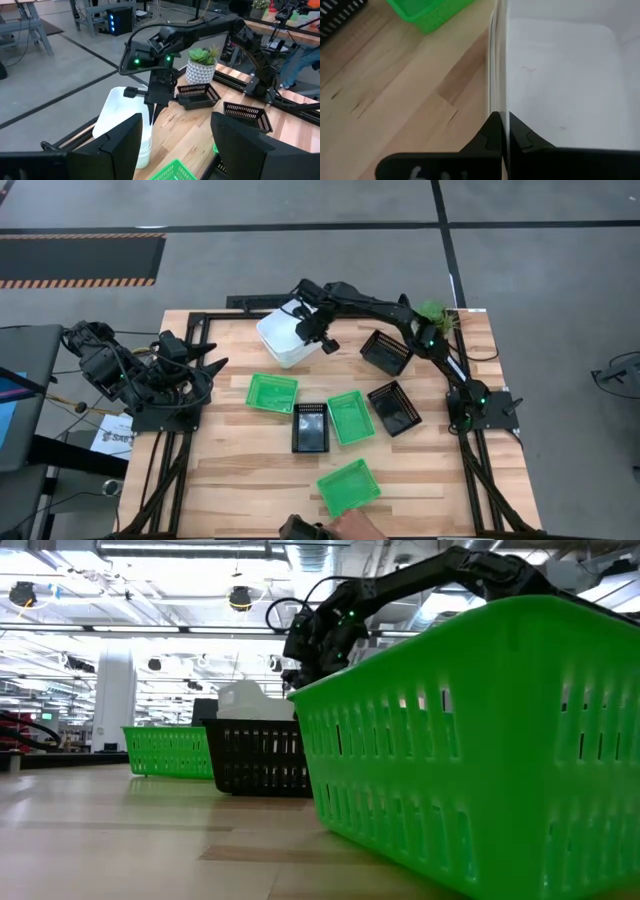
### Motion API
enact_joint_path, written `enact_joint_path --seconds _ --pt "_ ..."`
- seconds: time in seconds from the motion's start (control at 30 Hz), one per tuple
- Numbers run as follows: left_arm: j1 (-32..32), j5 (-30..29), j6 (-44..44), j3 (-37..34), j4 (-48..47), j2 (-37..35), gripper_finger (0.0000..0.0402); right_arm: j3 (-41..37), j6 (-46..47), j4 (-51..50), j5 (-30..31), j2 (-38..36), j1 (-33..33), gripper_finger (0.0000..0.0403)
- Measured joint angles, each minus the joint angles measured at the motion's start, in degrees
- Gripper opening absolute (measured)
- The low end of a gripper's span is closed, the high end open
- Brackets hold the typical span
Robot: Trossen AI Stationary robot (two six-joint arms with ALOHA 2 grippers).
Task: Stack baskets by color
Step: Stack the bottom white bin on the stacked white bin, then stack the bottom right black bin on the top black bin
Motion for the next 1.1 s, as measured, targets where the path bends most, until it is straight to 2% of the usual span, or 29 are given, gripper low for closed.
enact_joint_path --seconds 0.2,0.3,0.67,0.8,0.93,1.1 --pt "0.0 -0.1 0.5 0.0 0.0 0.0 0.0224 0.0 0.3 0.2 0.0 0.2 0.0 0.0014" --pt "0.0 -0.2 0.6 0.0 0.0 0.0 0.0224 0.0 3.3 1.7 0.1 0.1 0.0 0.0029" --pt "0.0 -0.1 0.6 0.0 0.0 0.0 0.0224 1.4 6.4 -0.7 2.0 -0.4 -0.2 0.017" --pt "0.0 -0.1 0.7 0.0 0.0 0.0 0.0224 1.4 6.8 -2.2 3.3 -2.0 -0.2 0.0208" --pt "0.0 -0.4 0.8 0.0 0.0 0.0 0.0224 1.4 8.7 -2.1 4.4 -4.5 -0.3 0.0223" --pt "0.0 -0.4 0.8 0.0 0.0 0.0 0.0224 1.4 12.9 -2.5 4.5 -8.5 -0.6 0.0221"
